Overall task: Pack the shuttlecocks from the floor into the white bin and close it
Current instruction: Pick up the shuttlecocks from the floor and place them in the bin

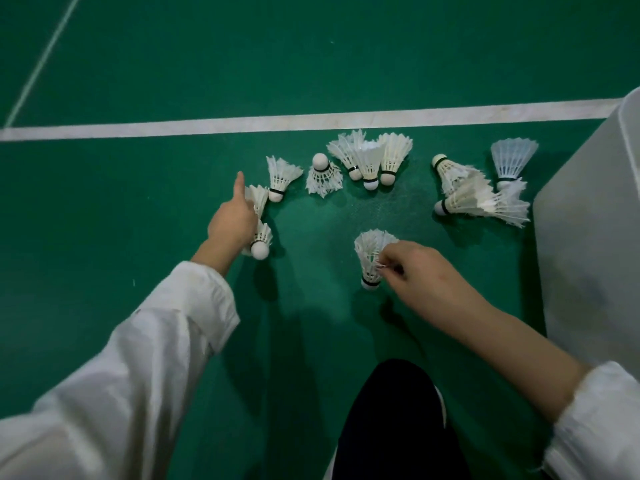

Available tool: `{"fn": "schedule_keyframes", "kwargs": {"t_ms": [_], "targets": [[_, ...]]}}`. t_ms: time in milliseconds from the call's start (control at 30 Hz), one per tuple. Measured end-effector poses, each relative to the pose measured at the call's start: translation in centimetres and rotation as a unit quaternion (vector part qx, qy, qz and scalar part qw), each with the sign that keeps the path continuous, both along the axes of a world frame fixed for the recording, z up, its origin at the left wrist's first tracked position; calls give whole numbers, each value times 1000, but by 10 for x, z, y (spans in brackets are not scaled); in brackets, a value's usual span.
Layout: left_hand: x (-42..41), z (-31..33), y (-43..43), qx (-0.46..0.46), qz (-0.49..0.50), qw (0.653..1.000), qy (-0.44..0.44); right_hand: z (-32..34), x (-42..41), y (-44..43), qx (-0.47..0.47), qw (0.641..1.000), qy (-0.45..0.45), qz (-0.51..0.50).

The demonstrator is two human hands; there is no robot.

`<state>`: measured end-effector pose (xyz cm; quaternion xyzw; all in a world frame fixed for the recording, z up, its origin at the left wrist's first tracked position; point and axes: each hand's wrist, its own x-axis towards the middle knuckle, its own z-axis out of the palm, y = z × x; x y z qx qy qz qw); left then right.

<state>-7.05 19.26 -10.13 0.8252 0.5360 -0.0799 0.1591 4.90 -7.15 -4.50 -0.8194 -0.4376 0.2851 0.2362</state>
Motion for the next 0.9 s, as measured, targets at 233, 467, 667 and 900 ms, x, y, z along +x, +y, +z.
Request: {"fn": "schedule_keyframes", "kwargs": {"t_ms": [233, 467, 667, 900], "targets": [[2, 13, -21, -11, -39, 998, 39, 1, 4, -9, 5, 1000, -3, -5], [-11, 66, -149, -101, -116, 975, -162, 21, 34, -35, 37, 999, -27, 13], [26, 106, -234, -146, -177, 919, -320, 81, 78, -97, 44, 993, -95, 63], [71, 141, -283, -148, -300, 876, -347, 137, 107, -196, 92, 979, -91, -156]]}}
